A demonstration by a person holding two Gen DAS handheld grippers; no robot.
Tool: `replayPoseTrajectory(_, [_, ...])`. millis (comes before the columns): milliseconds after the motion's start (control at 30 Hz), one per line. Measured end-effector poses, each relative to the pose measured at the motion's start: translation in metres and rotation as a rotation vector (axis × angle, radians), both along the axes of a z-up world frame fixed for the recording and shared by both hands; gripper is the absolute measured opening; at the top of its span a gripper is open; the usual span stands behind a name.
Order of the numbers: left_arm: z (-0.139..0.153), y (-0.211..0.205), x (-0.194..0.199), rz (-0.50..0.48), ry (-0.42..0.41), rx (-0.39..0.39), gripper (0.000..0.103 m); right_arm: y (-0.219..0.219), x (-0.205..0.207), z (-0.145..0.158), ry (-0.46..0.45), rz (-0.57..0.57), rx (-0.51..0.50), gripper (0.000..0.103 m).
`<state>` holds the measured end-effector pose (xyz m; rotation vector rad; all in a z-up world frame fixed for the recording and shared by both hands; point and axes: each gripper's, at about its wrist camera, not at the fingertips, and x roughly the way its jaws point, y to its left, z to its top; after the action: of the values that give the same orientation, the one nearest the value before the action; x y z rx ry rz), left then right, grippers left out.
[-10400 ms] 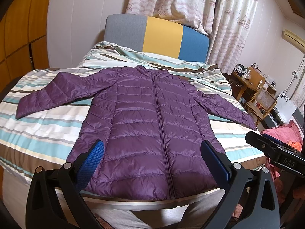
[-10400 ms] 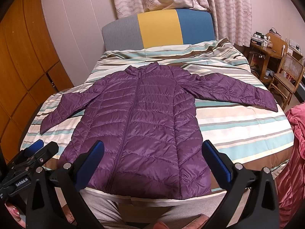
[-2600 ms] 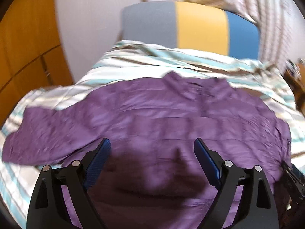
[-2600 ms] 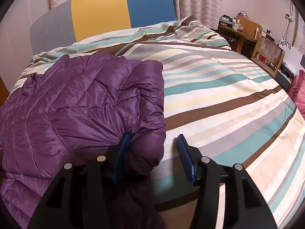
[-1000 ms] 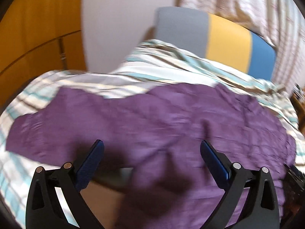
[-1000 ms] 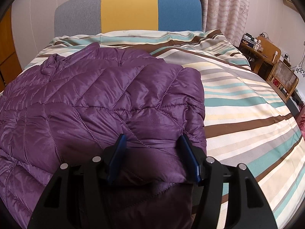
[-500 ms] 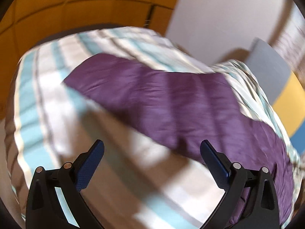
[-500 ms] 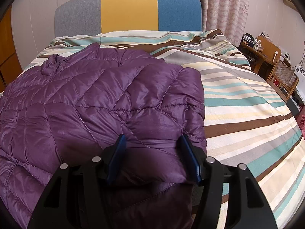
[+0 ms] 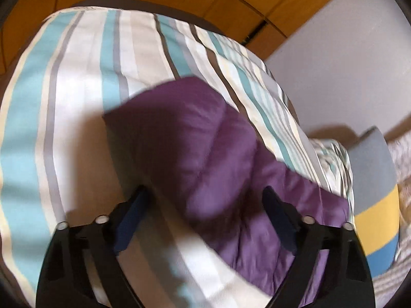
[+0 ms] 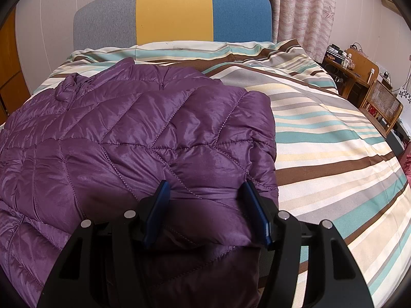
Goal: Fold large clothes
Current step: 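Reach the left tool to the other sleeve and grasp its cuff, then lift the sleeve with the left tool and fold it across the jacket body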
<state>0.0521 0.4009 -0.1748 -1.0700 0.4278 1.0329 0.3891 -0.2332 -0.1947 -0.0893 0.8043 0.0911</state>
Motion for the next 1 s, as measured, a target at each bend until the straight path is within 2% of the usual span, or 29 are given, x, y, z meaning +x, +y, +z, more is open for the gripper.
replayPoseTrajectory(167, [-0.005,0.010,-0.007,0.064,-0.015,0.026,0.047,0.001,0.000,0.000,-0.001,0.000,-0.002,0.060])
replayPoseTrajectory(233, [-0.006,0.007,-0.011,0.055,-0.019,0.041,0.024,0.000,0.000,0.000,0.000,0.000,-0.002,0.060])
replayPoseTrajectory(333, [-0.003,0.000,-0.018,0.081,-0.037,0.063,0.014,0.000,0.000,0.000,-0.001,0.000,-0.002,0.060])
replayPoseTrajectory(433, [0.013,-0.017,-0.023,0.146,-0.022,0.118,0.014,0.000,0.000,0.000,-0.001,0.000,-0.004,0.060])
replayPoseTrajectory(533, [0.036,-0.033,-0.022,0.167,-0.030,0.187,0.010,0.000,-0.001,0.000,-0.001,0.000,-0.003,0.060])
replayPoseTrajectory(767, [0.084,-0.090,0.014,-0.027,-0.004,0.431,0.010,0.000,0.000,0.000,-0.002,-0.001,0.003,0.060])
replayPoseTrajectory(1000, [0.099,-0.144,0.059,-0.228,0.011,0.558,0.010,-0.001,0.000,0.000,-0.002,0.000,0.009,0.060])
